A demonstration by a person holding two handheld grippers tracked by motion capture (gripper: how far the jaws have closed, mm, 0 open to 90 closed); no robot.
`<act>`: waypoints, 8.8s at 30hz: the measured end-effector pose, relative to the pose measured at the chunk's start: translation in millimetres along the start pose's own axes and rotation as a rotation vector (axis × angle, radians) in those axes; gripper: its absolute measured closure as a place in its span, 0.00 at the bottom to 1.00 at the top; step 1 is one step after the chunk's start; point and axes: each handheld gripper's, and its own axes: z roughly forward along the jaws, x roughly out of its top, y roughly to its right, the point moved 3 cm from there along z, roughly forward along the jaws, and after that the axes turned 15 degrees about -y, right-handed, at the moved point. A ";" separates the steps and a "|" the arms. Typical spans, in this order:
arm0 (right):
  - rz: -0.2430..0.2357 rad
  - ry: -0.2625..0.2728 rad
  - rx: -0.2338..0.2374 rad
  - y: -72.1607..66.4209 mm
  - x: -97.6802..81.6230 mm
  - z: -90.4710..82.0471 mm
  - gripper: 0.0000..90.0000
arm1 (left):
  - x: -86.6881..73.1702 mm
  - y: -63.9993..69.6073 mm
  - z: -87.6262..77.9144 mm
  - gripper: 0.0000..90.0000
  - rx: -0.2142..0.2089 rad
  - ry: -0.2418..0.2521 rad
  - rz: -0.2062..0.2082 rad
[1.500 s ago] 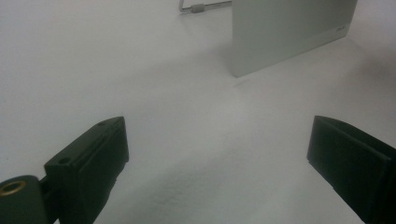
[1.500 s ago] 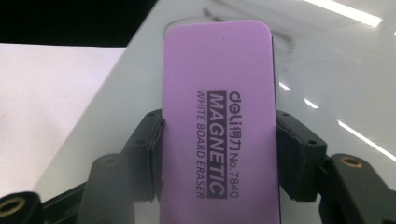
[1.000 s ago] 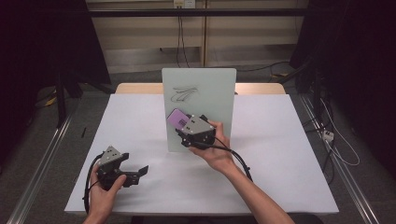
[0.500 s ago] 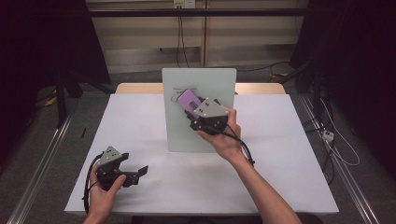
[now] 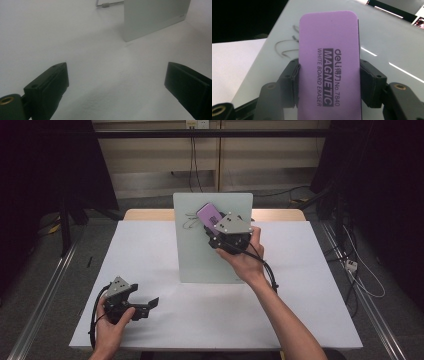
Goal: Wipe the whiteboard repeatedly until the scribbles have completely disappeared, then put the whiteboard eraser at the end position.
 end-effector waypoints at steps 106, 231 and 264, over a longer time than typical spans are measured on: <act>-0.013 -0.014 0.038 -30.3 31.6 17.2 0.46 | -0.8 -1.5 -3.5 0.06 0.002 0.014 0.002; -0.223 -0.531 0.679 -72.2 -123.2 -21.1 0.46 | 0.0 -0.2 -3.0 0.06 0.000 -0.012 0.025; -0.177 -0.571 0.720 -80.2 -133.7 -5.2 0.43 | 0.2 2.2 -0.4 0.06 0.022 -0.028 0.046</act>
